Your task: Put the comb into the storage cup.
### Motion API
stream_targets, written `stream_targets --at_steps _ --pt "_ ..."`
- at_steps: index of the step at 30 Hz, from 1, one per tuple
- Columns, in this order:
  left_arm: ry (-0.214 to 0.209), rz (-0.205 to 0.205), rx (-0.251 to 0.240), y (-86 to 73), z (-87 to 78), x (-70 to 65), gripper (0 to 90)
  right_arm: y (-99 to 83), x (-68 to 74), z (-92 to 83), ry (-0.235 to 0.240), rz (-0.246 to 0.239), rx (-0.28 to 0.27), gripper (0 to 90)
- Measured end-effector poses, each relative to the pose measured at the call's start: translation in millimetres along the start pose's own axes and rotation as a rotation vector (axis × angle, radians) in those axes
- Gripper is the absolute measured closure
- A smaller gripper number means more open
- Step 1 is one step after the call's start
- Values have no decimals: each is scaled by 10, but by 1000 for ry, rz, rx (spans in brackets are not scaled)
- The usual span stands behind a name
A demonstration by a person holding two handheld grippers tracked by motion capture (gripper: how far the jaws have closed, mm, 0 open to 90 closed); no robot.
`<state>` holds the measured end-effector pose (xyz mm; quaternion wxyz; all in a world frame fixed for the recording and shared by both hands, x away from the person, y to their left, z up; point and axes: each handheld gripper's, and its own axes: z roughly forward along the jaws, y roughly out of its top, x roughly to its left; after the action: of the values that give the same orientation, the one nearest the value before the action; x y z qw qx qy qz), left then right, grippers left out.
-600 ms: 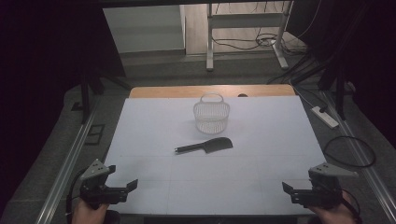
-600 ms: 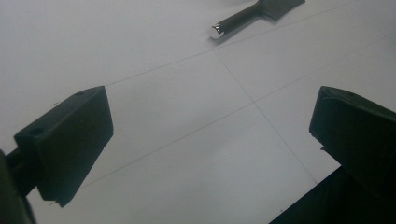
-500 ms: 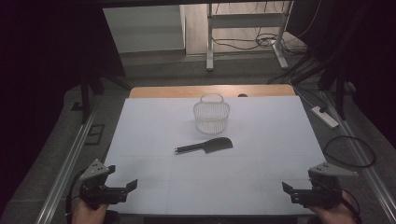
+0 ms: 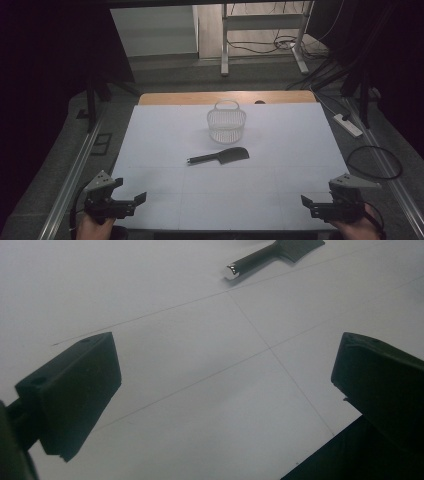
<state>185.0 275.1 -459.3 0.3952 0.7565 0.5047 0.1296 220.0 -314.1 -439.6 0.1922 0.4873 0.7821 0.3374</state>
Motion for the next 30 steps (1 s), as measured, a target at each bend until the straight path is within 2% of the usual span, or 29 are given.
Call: stream_targets --at_steps 6,9,15,23,30 --pt "-31 -19 29 17 29 28 3 -2 8 -1 1 -9 -1 0" --pt "-35 -25 26 15 21 37 3 2 11 2 -3 -6 4 0" --pt "-50 -7 39 38 38 5 0 2 11 3 -2 -9 5 0" --pt "-29 14 47 66 69 -8 0 3 9 6 -1 -4 5 0" --pt "-34 31 59 107 118 -33 0 4 4 11 3 -4 8 0"
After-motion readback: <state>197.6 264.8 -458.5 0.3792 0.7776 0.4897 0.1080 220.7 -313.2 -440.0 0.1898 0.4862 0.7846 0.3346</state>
